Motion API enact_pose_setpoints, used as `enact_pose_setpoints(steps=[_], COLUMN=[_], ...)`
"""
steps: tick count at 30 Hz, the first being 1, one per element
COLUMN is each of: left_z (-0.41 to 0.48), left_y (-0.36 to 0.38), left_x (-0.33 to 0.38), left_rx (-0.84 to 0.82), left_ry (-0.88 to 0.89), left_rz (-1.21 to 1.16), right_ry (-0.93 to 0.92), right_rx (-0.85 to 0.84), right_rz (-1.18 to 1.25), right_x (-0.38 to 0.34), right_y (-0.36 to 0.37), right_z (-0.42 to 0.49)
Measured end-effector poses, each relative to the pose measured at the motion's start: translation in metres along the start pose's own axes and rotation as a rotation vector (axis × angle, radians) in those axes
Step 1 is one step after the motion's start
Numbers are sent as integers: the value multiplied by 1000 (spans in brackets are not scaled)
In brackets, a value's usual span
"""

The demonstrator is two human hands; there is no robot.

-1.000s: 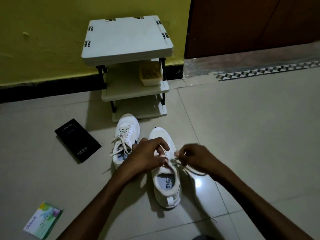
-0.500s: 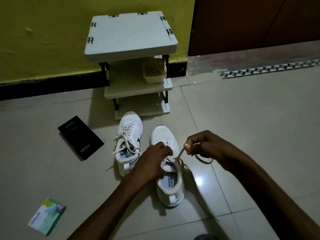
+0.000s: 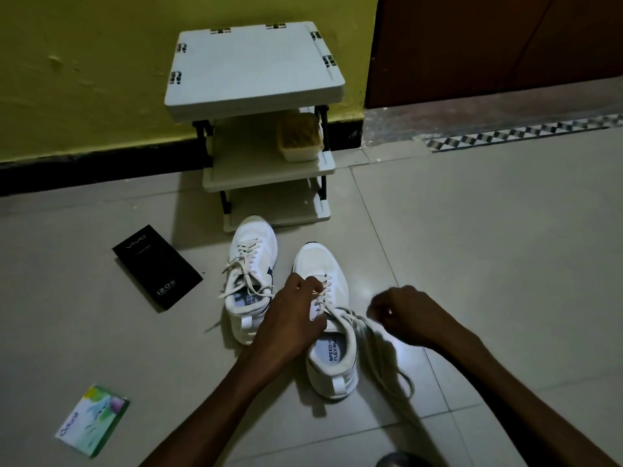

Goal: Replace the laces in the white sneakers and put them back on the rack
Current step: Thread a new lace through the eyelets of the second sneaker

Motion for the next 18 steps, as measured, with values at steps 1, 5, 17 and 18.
enact_pose_setpoints(steps=[1,5,17,18], left_z=[-2,-6,-9,-8], left_y=[1,0,1,1], left_x=[1,6,-3,-4], left_rx=[23,80,121,113], left_ry=[-10,30,52,46], left_rz=[6,-6,-129,-133], right_ry=[10,-33,-92,-103], right_rx=[121,117,81,71], right_rz=[96,371,-130,-181], right_x=[-3,-27,-60,-63], right_y=[-3,2,6,4], right_z=[3,13,10,11])
Point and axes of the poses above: each hand's wrist, its own z-axis towards the middle knuckle, its own y-axis out of the palm, x = y × z, the point moved 3 cm from there along z, towards the middle knuckle, and after that the axes turned 3 degrees about -x, right-handed, at the moved point
